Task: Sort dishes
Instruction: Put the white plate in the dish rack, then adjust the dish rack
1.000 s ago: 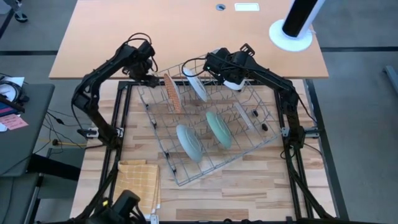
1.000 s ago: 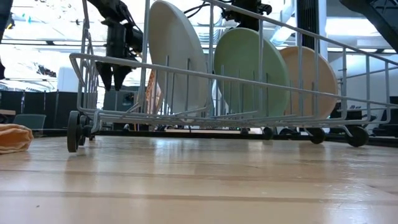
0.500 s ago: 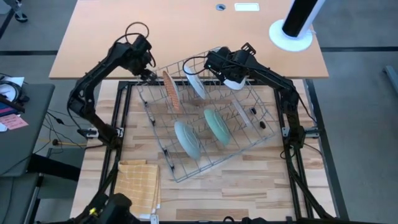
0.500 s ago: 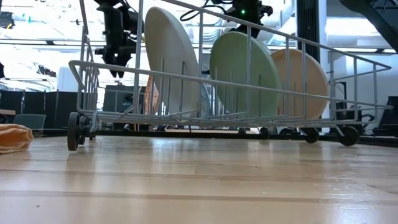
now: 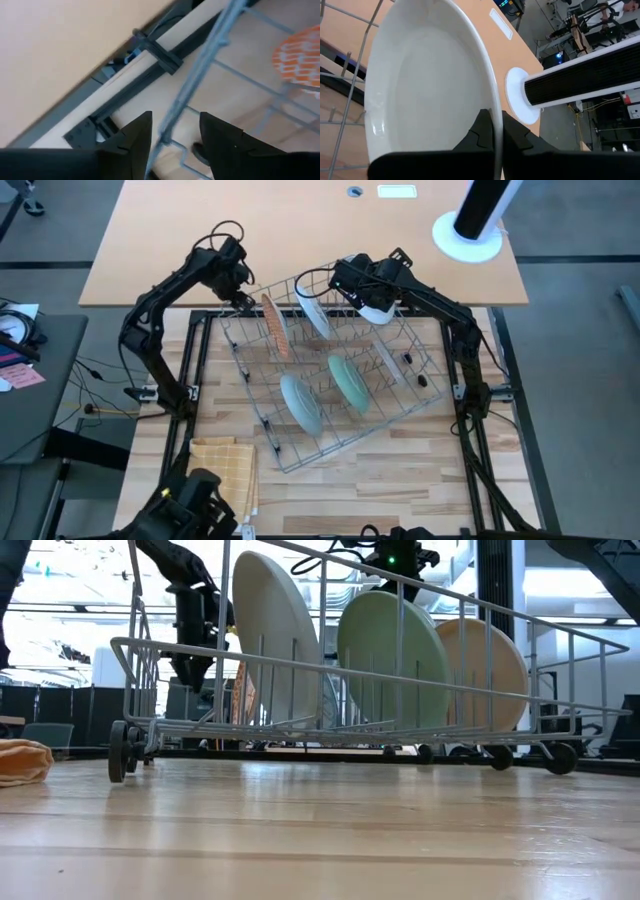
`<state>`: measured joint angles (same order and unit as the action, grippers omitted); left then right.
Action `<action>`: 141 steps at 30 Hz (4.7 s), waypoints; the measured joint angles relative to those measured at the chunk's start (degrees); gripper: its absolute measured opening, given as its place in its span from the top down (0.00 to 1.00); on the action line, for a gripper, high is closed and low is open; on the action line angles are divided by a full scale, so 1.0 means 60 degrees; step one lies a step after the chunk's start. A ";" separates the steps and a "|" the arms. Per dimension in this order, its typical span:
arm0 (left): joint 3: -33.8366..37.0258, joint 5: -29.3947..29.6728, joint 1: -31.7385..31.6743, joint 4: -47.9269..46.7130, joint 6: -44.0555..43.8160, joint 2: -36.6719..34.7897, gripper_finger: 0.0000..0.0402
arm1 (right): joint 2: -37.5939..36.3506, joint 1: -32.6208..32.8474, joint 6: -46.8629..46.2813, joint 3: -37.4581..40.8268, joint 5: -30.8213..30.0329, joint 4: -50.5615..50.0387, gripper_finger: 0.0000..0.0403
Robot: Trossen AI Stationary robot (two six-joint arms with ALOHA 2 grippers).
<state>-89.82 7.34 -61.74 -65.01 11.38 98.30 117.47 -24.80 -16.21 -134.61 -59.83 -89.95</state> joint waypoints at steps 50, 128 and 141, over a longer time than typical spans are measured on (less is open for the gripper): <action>0.0015 -0.1050 0.1560 -0.4157 -0.1487 -0.1090 0.99 | 0.0004 0.0046 0.1060 0.0178 -0.0124 0.1690 0.98; 0.0000 0.0226 0.1337 -0.0591 -0.0295 -0.1510 0.99 | -0.3713 0.0501 0.1051 -0.0036 0.5756 0.1399 0.44; 0.0006 0.0034 0.1367 -0.0959 -0.0431 -0.0410 0.98 | -0.5188 0.1682 -0.0321 -0.0040 0.5737 0.2626 0.44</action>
<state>-89.79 7.54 -53.54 -70.76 8.80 95.84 86.34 -14.70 -18.13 -134.85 -25.41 -74.20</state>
